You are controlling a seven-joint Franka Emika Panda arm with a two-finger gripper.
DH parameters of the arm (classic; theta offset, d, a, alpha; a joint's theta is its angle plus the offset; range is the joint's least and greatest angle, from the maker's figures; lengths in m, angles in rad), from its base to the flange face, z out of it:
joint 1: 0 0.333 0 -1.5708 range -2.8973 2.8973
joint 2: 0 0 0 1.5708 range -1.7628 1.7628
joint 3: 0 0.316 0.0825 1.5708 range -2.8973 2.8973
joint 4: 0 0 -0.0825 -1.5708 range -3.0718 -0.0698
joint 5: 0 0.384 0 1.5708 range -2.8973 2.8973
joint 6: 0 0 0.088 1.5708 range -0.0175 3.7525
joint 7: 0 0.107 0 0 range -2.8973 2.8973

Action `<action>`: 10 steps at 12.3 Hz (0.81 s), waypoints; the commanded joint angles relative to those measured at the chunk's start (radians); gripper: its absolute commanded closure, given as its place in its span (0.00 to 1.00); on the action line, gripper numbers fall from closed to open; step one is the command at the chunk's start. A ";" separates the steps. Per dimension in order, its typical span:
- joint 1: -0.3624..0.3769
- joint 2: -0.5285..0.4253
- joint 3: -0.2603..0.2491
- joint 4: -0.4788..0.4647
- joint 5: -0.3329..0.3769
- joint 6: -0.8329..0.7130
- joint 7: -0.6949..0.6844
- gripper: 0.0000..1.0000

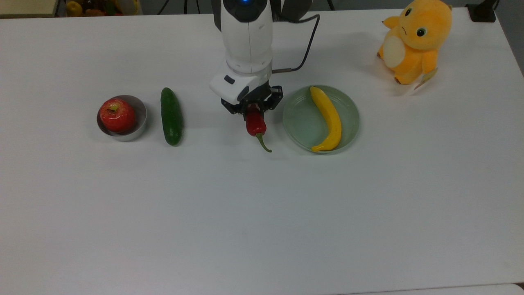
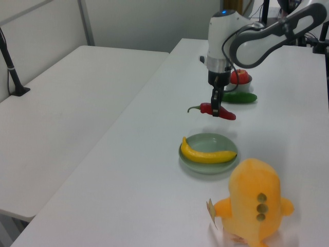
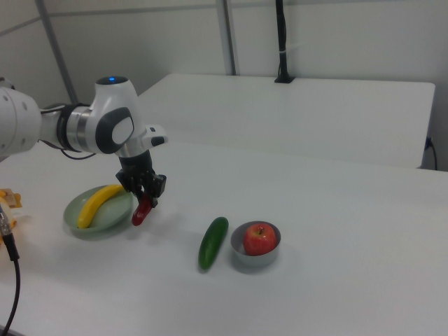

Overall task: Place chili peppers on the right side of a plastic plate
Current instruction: 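Carry the chili pepper across the plate and lower it beside the plate, then open the gripper, release the chili pepper, and raise the gripper away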

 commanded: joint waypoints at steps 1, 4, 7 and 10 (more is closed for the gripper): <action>0.018 0.040 -0.012 -0.015 -0.017 0.059 -0.015 0.89; 0.023 0.052 -0.011 -0.014 -0.015 0.059 -0.006 0.54; 0.025 0.052 -0.011 -0.014 -0.015 0.059 0.002 0.00; 0.025 0.003 -0.012 -0.006 -0.015 0.048 0.043 0.00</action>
